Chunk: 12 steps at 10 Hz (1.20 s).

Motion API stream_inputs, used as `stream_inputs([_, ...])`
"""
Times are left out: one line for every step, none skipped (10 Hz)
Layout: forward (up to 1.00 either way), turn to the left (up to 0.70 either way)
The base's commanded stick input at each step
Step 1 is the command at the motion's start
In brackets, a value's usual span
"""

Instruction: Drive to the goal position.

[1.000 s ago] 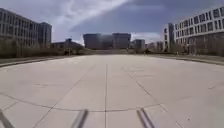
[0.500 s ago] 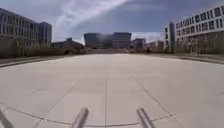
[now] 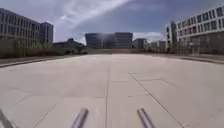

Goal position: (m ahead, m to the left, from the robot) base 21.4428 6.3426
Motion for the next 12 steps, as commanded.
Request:
stream_inputs([0.5, 0.0])
stream_inputs([0.5, 0.0])
stream_inputs([0.5, 0.0])
stream_inputs([0.5, 0.0])
stream_inputs([0.5, 0.0])
stream_inputs([0.5, 0.0])
stream_inputs([0.5, 0.0])
stream_inputs([0.5, 0.0])
stream_inputs([0.5, 0.0])
stream_inputs([0.5, 0.0])
stream_inputs([0.5, 0.0])
stream_inputs([0.5, 0.0])
